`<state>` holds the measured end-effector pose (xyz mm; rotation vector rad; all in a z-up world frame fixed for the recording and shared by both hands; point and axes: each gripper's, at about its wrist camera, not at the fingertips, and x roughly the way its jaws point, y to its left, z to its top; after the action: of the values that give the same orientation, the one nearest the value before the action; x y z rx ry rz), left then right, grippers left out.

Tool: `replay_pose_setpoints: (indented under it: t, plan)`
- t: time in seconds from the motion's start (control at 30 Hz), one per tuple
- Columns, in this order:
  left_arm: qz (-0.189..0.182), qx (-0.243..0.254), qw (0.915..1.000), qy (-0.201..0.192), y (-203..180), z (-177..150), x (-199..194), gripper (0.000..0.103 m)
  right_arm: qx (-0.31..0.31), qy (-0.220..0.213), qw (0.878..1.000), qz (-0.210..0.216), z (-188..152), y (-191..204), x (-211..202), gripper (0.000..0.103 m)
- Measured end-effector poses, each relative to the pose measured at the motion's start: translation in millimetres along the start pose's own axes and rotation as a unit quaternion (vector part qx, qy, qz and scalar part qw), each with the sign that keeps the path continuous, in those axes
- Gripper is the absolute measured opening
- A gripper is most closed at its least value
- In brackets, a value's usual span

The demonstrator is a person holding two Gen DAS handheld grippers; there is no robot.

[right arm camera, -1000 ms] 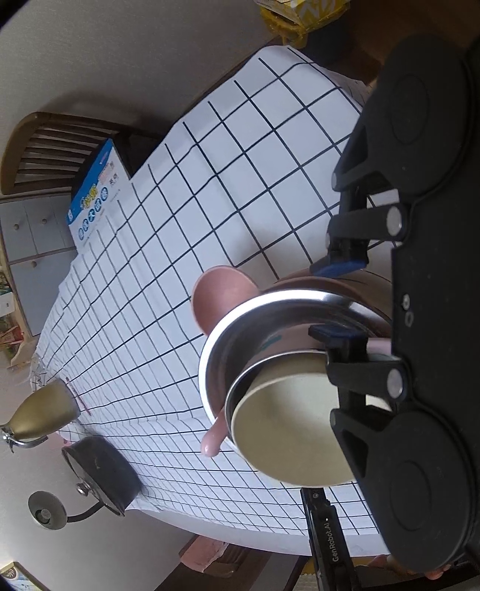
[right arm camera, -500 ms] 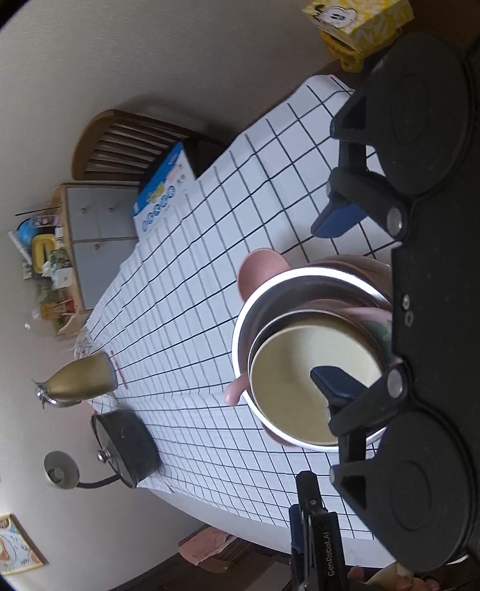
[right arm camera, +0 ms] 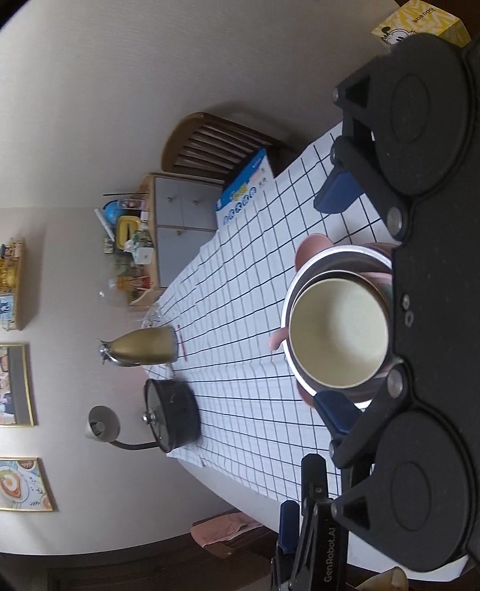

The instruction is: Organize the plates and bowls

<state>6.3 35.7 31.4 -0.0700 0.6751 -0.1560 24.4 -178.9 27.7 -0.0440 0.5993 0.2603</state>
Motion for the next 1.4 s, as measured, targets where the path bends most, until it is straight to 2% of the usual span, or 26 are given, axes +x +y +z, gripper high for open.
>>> replay_pose_setpoints:
  t: [0.07,0.37,0.63,1.07,1.4]
  plan:
    - [-0.006,-0.002,1.0,-0.007,0,-1,-7,0.102,0.005,-0.006,1.0,-0.001,-2,2,-5,0.103]
    - [-0.026,0.007,0.9994,-0.022,-13,-12,-35,0.103,0.036,-0.021,0.999,-0.001,-9,8,-31,0.103]
    - [-0.036,-0.004,0.9993,-0.008,-16,-21,-52,0.103,0.066,-0.028,0.997,0.001,-20,15,-55,0.103]
    - [-0.024,-0.017,0.9996,0.003,-16,-31,-62,0.103,0.088,-0.008,0.996,-0.016,-38,21,-66,0.103]
    - [-0.026,-0.016,0.9995,0.006,-17,-33,-63,0.103,0.088,-0.004,0.996,-0.009,-40,24,-69,0.103]
